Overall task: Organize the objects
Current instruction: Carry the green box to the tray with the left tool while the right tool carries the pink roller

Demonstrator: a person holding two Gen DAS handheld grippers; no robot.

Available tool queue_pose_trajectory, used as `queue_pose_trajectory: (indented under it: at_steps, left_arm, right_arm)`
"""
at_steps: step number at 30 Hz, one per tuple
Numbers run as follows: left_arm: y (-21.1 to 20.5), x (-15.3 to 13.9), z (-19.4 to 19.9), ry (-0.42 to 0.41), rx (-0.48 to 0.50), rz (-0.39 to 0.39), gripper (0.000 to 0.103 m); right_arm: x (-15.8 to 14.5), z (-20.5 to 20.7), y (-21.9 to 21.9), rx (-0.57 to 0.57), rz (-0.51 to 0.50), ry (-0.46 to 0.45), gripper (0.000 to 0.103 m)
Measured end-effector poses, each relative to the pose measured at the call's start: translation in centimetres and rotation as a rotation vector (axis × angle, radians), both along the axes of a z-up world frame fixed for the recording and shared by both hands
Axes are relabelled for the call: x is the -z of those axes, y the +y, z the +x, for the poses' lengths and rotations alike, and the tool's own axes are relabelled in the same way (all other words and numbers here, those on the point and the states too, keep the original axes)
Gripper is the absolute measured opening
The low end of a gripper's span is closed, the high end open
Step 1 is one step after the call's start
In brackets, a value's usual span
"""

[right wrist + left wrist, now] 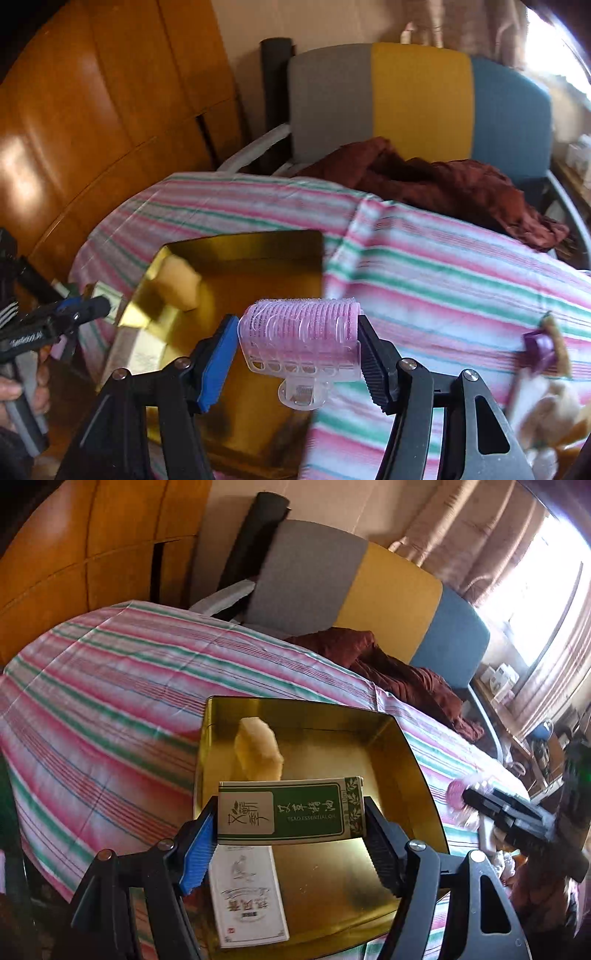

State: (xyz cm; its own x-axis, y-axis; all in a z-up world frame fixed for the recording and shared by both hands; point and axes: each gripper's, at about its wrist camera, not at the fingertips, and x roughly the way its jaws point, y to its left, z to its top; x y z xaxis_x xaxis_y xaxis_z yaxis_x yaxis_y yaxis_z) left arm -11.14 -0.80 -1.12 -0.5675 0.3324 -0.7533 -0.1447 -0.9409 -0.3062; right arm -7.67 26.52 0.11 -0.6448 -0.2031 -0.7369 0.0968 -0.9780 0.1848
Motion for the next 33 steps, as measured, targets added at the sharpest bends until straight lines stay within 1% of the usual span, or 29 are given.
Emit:
queue_pose_trajectory:
  at_steps: [6,11,13,17,19,21,22,25,28,30,31,33]
  left_arm:
    - [-0.9,0.2,1.0,-0.009,0.014,0.033,0.073]
    - [0.0,-0.3,1.8,0.012,0.057,0.068,0.073]
    - [0.5,-0.4,2.0,0.01,0.081,0.092,0.073]
    - [2.1,-0.3,2.8,0.006,0.153,0.106,0.074]
    - [2.5,-0.1,3.1,-0.003,0.178,0.12,0.075]
    - [2.9,0.1,3.5,-0.006,0.186,0.1,0.075]
    - [2.9,0.2,3.7,-0.008,0.183,0.091,0.075]
    - [2.9,1.1,4.2,-0.036,0.19,0.077,0.075]
    - [2.9,2.2,4.5,-0.065,0.187,0.04,0.076]
    - [2.7,2.6,4.8,-0.069,0.186,0.021,0.078]
    - [2.7,2.6,4.9,-0.067,0.182,0.019,0.081]
    - [2.6,2.7,4.9,-0.072,0.185,0.029,0.083]
  right_arm:
    - [1.7,1.4,-2.8,-0.053,-0.012,-0.047,0.063]
    - [2.7,2.2,-3.7,-0.06,-0.015,-0.075,0.063]
    - [2.9,2.4,-4.0,-0.065,-0.021,-0.082,0.063]
    - [3.5,2.8,-5.0,-0.094,-0.031,-0.097,0.064]
    - [4.0,2.9,-5.6,-0.128,-0.057,-0.115,0.064]
    - [4.4,3.2,-6.2,-0.169,-0.076,-0.127,0.068]
    - [4.7,3.4,-6.6,-0.183,-0.074,-0.131,0.073]
    - [5.5,3.8,-7.1,-0.206,-0.09,-0.151,0.073]
    - [5.8,4.1,-6.9,-0.194,-0.1,-0.154,0.073]
    - [5.8,4.4,-6.5,-0.177,-0.1,-0.152,0.077]
    - [5.7,4.6,-6.3,-0.168,-0.095,-0.149,0.079]
    - [5.5,5.0,-6.0,-0.15,-0.085,-0.141,0.082]
